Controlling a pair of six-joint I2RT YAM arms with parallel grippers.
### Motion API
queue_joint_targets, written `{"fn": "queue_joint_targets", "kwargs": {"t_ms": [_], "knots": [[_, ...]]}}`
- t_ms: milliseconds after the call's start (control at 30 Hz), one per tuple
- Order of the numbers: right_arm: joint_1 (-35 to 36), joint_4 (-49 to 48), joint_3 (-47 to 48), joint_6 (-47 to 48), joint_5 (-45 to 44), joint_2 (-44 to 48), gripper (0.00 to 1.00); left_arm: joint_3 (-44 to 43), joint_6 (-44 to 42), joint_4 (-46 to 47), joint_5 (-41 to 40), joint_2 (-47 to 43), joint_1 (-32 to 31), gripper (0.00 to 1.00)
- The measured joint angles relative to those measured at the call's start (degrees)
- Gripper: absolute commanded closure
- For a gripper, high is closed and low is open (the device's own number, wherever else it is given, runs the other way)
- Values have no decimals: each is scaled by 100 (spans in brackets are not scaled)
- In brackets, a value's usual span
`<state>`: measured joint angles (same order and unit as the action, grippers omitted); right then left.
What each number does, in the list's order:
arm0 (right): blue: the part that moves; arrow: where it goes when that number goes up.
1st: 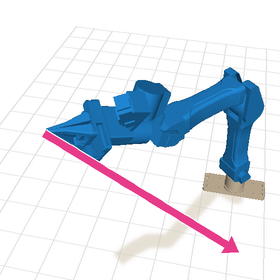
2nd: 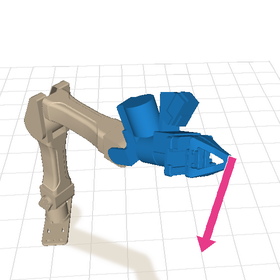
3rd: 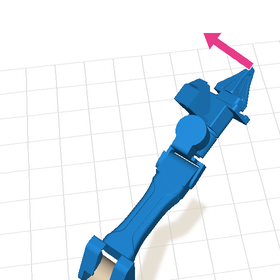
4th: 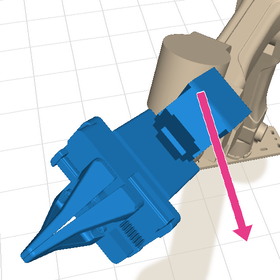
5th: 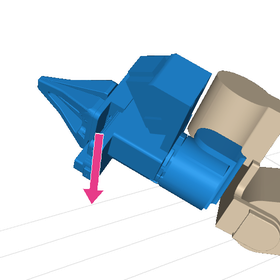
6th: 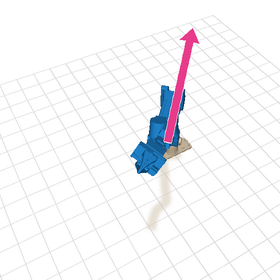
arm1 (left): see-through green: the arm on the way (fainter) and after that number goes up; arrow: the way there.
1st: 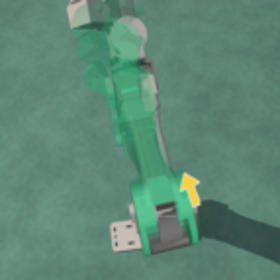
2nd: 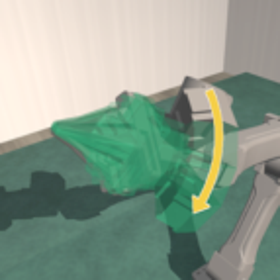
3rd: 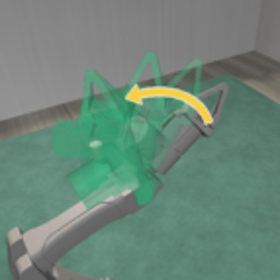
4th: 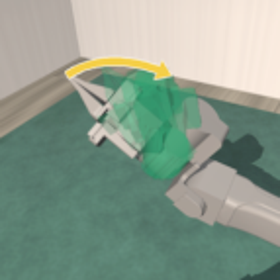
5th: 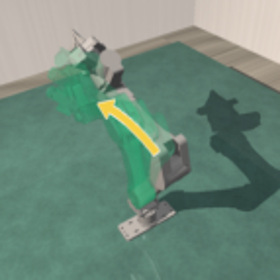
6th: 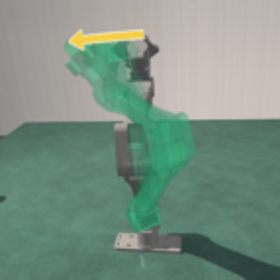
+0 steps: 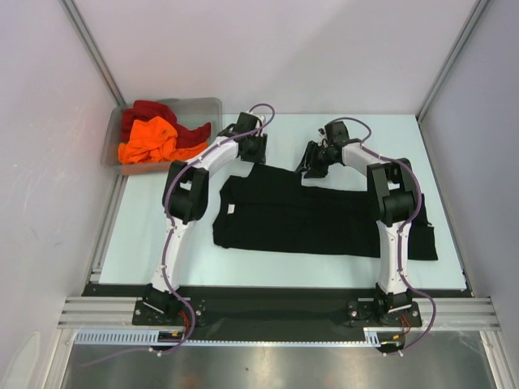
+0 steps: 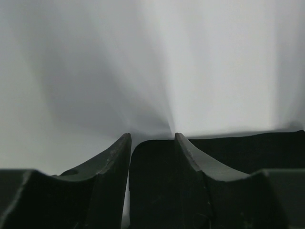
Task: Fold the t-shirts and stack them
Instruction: Fold the tshirt
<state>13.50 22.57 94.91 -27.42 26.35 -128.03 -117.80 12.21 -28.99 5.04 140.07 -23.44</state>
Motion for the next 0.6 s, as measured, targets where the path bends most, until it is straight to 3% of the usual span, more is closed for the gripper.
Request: {"fn": "queue_joint_targets", "kwargs": {"t_ms": [100,167,267,367,600], "knots": [[0,7,-2,-20,4,-13,58,-9,57,-11,68,15,15,65],[0,0,-2,-48,17,-46,61,-22,107,-20,118,31,26,79],[0,-2,72,-101,118,-151,76,-96,162,-59,173,87,39,100],[0,35,201,-142,205,-286,98,-354,138,-238,236,203,55,100],[0,345,363,-146,236,-341,100,-525,136,-511,378,146,59,100]]}}
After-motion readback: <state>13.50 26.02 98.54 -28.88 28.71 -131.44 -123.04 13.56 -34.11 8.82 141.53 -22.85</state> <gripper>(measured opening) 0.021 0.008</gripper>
